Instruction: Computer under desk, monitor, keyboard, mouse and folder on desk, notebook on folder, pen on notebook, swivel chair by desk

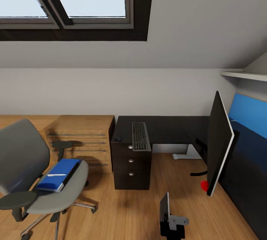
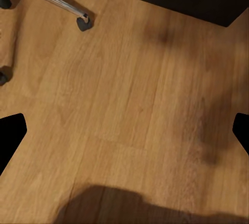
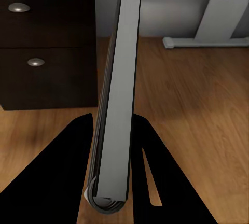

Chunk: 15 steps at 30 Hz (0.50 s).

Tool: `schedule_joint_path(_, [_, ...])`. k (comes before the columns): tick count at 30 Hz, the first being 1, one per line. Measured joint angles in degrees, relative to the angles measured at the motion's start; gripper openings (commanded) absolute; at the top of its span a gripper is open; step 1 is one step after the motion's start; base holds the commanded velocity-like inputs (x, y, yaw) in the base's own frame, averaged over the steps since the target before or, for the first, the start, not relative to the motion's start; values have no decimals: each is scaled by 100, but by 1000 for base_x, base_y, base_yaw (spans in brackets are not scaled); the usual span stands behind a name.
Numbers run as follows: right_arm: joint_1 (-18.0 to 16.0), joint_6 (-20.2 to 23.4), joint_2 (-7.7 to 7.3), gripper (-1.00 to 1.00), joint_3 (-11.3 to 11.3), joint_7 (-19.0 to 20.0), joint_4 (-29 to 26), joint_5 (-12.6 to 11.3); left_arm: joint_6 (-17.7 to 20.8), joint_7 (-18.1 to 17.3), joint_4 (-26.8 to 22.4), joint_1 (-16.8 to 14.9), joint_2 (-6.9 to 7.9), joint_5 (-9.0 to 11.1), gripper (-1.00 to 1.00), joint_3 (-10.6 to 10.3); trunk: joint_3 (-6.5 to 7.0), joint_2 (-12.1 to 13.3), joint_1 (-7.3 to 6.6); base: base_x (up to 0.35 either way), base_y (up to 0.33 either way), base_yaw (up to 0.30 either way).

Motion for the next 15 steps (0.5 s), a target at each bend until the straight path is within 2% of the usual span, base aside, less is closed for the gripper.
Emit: schedule_joint_path(15, [0,-16,-9,-100,-6,5,-2,15,-8,11,0,0,0,1,100,0,270,602,-330,0,0,0])
